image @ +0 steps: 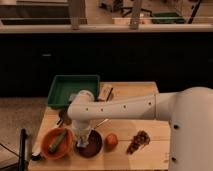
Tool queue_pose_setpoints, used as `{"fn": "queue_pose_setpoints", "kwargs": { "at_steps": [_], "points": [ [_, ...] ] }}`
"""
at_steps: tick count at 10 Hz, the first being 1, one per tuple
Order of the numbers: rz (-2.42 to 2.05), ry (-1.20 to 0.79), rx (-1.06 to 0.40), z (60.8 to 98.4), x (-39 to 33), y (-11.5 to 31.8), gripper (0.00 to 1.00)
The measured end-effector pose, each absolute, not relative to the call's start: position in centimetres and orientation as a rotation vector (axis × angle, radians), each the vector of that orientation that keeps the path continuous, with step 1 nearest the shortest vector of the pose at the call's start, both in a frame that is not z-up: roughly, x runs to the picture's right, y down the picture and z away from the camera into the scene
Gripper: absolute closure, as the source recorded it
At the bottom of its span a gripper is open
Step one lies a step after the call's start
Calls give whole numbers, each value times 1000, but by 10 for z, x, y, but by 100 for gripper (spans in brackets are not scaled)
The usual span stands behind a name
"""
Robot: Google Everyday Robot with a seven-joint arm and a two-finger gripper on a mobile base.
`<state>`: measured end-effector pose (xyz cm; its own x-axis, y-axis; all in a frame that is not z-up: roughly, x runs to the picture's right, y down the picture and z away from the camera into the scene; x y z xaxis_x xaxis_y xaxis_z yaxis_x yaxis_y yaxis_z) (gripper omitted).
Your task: Wipe purple bowl with towel
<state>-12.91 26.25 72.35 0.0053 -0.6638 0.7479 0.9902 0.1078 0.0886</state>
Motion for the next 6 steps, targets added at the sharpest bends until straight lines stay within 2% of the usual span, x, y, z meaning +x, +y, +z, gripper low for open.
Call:
{"fn": "queue_pose_setpoints", "kwargs": {
  "at_steps": [3,6],
  "points": [
    [-1444,-767,-545,700,-128,282,100],
    [-1383,-727,-576,690,-88,289,100]
  ]
}}
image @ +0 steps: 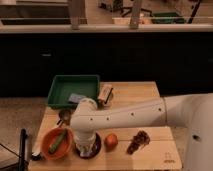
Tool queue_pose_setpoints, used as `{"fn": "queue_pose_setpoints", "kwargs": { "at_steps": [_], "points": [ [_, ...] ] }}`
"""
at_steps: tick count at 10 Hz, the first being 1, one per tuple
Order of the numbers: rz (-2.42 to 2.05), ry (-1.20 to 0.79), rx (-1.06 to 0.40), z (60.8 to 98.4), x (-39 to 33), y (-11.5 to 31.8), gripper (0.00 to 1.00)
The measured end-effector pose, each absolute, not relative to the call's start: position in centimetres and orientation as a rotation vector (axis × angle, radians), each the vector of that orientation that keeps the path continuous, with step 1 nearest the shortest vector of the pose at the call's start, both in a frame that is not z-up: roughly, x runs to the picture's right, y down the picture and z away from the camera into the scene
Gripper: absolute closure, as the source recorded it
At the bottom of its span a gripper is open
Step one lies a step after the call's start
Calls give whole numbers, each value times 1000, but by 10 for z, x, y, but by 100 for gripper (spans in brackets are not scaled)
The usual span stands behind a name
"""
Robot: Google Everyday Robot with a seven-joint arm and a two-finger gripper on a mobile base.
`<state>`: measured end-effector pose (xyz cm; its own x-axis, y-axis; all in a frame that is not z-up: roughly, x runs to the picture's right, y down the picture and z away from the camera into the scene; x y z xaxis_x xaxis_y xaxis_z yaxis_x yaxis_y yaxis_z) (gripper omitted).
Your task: Wipe purple bowl with towel
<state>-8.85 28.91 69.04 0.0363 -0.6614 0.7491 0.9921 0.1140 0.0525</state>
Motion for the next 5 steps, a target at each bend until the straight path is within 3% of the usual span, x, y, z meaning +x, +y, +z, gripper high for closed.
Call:
{"fn": "queue_pose_setpoints", "kwargs": {
  "at_steps": [5],
  "points": [
    [-1236,-634,-620,709,-24,270,100]
  ]
}}
